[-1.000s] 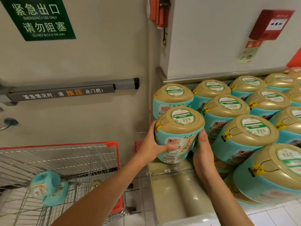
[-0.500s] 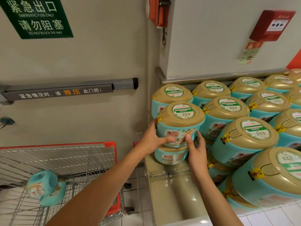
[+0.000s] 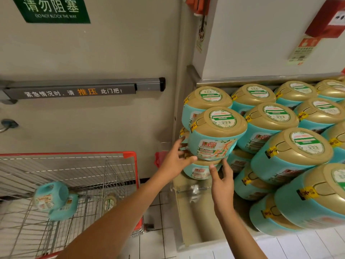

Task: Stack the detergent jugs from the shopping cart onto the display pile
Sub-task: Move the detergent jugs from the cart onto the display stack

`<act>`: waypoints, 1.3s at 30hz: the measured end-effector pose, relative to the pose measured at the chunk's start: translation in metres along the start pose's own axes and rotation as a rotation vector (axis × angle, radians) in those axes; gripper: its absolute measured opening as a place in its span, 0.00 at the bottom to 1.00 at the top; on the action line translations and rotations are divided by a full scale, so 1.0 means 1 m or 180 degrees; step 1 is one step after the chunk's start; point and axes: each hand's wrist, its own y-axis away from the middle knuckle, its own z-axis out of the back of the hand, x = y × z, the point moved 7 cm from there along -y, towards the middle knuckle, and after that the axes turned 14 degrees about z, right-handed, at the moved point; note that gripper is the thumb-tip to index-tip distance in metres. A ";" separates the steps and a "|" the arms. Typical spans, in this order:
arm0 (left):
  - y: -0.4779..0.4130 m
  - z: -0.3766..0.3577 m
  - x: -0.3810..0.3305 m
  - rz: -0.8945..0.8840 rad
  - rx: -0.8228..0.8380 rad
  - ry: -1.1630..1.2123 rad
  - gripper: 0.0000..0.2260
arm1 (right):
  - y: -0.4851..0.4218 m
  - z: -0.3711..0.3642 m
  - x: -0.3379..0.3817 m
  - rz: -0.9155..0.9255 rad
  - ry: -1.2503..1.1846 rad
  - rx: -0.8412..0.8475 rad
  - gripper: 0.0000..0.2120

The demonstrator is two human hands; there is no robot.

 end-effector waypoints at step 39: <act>0.257 0.537 0.312 0.1490 -0.2664 0.1560 0.10 | 0.251 -0.559 -0.083 -0.0861 0.0425 0.3317 0.06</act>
